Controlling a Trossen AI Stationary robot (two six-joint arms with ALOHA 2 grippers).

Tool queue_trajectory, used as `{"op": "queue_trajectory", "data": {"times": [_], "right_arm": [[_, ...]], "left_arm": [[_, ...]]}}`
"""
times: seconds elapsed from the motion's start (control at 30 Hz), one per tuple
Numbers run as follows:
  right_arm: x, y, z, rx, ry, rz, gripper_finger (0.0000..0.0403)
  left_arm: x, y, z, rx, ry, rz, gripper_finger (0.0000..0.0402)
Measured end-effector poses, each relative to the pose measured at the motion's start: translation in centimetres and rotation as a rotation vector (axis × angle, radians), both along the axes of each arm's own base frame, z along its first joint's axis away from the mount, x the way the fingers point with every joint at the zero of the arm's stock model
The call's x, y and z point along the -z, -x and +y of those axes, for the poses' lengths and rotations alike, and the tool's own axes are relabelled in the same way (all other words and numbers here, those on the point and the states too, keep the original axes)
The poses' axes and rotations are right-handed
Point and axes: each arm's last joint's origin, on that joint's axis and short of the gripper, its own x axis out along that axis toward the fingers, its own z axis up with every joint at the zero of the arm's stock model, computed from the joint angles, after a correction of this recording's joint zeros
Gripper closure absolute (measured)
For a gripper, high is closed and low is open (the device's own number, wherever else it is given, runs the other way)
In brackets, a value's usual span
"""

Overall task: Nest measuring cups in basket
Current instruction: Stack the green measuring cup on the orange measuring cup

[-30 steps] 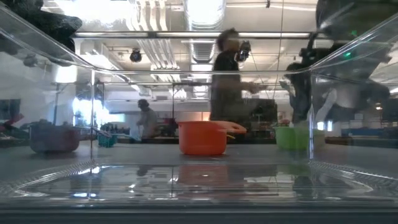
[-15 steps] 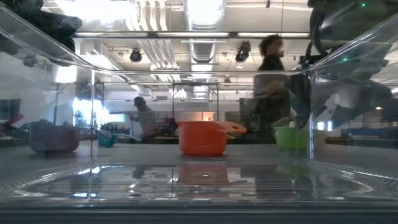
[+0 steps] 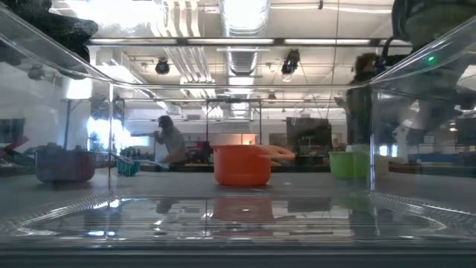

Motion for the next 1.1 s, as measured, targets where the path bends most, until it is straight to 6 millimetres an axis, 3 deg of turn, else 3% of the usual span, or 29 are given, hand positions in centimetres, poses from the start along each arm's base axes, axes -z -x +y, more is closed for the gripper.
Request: {"op": "queue_trajectory", "data": {"times": [0.17,0.33,0.73,1.1], "right_arm": [[-0.4,1.0,-0.4,-0.016,-0.058,-0.183,0.0019],[0.2,0.2,-0.1,-0.08,-0.101,-0.335,0.0019],[3.5,-1.6,0.6,-0.027,-0.033,-0.184,0.0019],[3.8,-3.5,0.3,0.005,0.021,-0.063,0.0025]], "left_arm": [[0.0,0.0,0.0,0.0,0.0,0.0,0.0402],[0.0,0.0,0.0,-0.001,0.0,0.0,0.0402],[0.0,0.0,0.0,0.0,0.0,0.0,0.0402],[0.0,0.0,0.0,0.0,0.0,0.0,0.0402]]}}
